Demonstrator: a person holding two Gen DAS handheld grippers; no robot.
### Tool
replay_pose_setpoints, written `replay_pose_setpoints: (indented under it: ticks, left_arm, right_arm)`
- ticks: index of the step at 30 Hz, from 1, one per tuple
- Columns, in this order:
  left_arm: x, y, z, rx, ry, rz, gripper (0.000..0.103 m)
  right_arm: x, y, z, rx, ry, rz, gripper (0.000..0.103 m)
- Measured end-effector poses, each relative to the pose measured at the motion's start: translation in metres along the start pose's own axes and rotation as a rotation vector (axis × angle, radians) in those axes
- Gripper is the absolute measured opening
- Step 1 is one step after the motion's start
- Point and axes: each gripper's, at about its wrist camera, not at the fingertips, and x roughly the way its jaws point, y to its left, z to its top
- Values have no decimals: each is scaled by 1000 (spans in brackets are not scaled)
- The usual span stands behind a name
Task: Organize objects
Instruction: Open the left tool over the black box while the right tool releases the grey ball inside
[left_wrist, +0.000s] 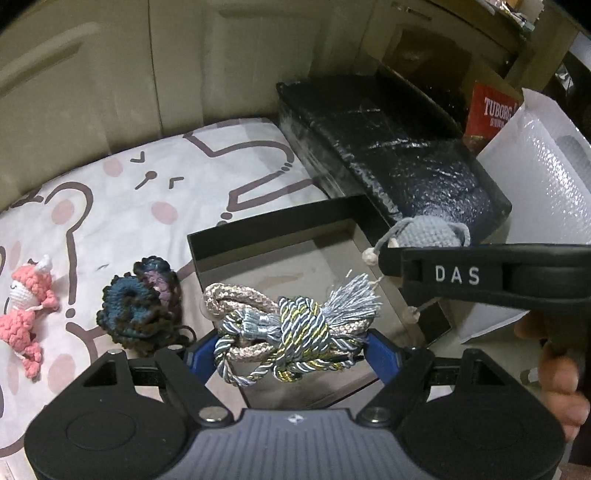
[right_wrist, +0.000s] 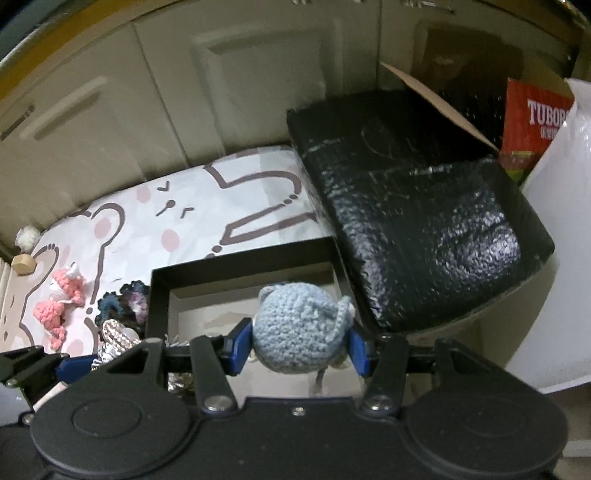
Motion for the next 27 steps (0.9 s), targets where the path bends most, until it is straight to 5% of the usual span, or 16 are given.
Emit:
replay_pose_setpoints:
  ticks: [2,4,8,27]
  left_arm:
    - [4,-3,1,13,10,25,85]
    - [6,-4,1,25,14,53,102]
    - [5,-1,2,31,18,46,102]
    - [-13,4,-5,9,9,43,102]
  right_arm:
    - [3,-2,1,8,3,-4,54]
    - [6,-4,2,15,-4,-2,56]
    - [11,-8,6,43,8,12,67]
    - [-17,-4,2,-19,-8,25,83]
